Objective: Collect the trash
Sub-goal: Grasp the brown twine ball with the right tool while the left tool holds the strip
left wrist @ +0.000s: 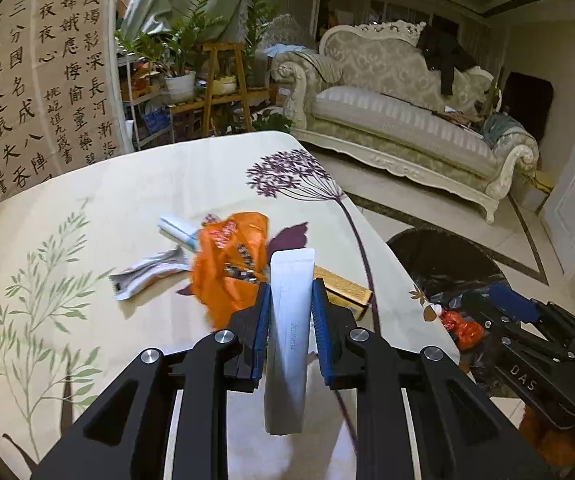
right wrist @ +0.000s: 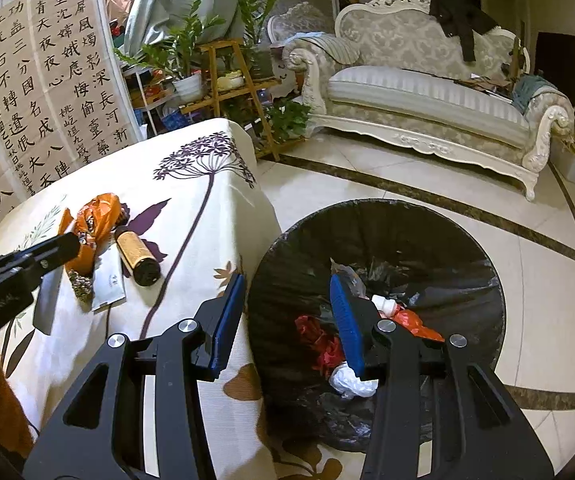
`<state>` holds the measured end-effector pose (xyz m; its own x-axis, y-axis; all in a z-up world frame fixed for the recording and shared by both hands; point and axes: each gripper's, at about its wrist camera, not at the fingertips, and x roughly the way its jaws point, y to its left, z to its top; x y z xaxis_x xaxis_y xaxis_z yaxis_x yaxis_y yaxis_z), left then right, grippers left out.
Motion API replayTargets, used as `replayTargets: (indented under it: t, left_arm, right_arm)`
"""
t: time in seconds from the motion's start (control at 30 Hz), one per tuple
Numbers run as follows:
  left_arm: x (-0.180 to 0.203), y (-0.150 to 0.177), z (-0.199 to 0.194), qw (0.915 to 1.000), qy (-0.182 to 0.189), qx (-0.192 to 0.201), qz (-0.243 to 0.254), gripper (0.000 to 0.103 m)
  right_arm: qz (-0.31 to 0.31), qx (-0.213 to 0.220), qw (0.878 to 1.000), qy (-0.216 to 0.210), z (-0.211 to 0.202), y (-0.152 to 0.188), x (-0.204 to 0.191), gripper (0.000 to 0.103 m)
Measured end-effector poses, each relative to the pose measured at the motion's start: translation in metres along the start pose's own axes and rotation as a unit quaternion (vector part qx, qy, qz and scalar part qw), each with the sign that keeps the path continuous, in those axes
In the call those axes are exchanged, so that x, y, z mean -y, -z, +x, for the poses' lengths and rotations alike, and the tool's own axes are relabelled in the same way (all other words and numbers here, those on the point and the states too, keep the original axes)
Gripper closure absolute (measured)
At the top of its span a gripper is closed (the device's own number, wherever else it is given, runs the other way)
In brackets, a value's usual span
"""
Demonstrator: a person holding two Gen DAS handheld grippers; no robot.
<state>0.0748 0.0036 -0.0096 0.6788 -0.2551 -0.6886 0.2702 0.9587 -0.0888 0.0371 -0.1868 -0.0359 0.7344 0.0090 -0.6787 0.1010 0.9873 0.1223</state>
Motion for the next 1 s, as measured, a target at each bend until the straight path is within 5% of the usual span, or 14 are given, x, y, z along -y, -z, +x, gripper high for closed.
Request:
replayTargets:
  t: [1.0]
  left_arm:
    - [-0.14, 0.045, -0.046, 0.9878, -0.114, 0.011, -0.106, 0.081]
  right_arm:
    - [-0.121, -0.031, 0.988, -0.095, 0.01, 0.004, -0.141, 0.06]
